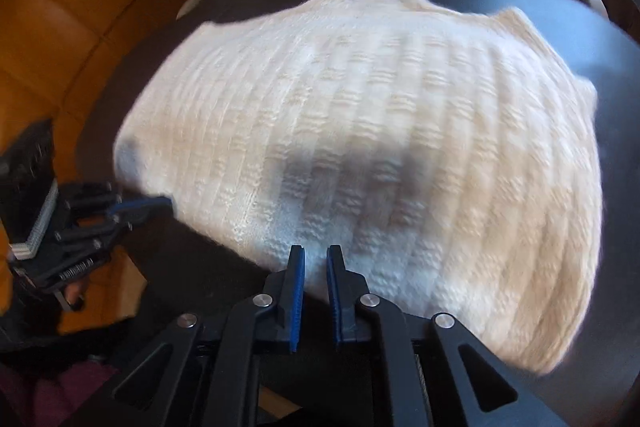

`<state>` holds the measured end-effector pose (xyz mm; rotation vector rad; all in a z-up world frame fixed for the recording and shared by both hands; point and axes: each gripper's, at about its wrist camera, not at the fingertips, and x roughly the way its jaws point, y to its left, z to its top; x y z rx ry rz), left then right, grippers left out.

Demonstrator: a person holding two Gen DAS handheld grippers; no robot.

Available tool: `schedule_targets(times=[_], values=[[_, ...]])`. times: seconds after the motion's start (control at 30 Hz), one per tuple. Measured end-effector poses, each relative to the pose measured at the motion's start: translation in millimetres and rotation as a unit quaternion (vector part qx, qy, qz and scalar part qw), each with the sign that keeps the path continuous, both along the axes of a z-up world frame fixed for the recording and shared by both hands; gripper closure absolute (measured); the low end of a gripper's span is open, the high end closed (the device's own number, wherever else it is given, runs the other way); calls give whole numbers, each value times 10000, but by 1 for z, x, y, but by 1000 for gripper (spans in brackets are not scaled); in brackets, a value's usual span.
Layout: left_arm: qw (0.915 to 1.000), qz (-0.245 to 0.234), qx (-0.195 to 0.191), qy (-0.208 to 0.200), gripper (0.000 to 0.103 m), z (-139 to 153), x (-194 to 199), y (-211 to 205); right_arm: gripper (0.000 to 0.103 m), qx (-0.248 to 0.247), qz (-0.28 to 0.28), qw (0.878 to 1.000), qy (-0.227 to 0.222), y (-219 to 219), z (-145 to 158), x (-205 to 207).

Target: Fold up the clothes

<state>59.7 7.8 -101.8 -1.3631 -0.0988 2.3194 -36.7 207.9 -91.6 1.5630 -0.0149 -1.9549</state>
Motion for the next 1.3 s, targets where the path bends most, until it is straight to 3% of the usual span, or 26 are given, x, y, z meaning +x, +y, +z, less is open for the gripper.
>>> schedule_targets(times=[0.07,0.13,0.23,0.43,0.6,0.7,0.8,0.93,0.97,1.1,1.2,1.23,1.3], values=[[9999,52,148,-26,103,3,-3,-1,80,-203,-303,9992,-133,19,1,-6],[9995,49,299,-94,99,5,-11,2,75,-146,-546,9984,-28,33,8,-13],[9990,104,410,-126,96,6,-26,12,75,8,-871,9961,158,53,19,-22],[9985,169,2,-522,92,-20,-44,35,75,278,-1302,9903,398,79,26,-69],[9978,108,286,-591,92,-21,-41,25,75,293,-1214,9922,-59,81,9,-108],[9973,171,438,-571,92,-13,-42,15,75,75,-1181,9927,-224,81,2,-120],[9985,118,445,-302,91,1,-43,13,77,-28,-953,9954,64,77,7,-118],[9993,158,340,-26,91,13,-50,12,78,-399,-1233,9914,160,97,20,-122],[9989,191,412,-69,91,13,-54,10,73,-495,-1305,9900,183,103,24,-123],[9973,382,584,-208,91,10,-66,2,73,-1036,-1511,9821,-439,123,1,-142],[9942,591,869,-236,91,11,-70,-8,72,-1206,-1334,9808,-760,116,-18,-145],[9932,649,939,-210,91,13,-71,-12,72,-1298,-1245,9812,-695,112,-17,-143],[9935,805,784,-186,88,14,-76,-15,83,-1486,-1063,9817,-541,105,-14,-138]])
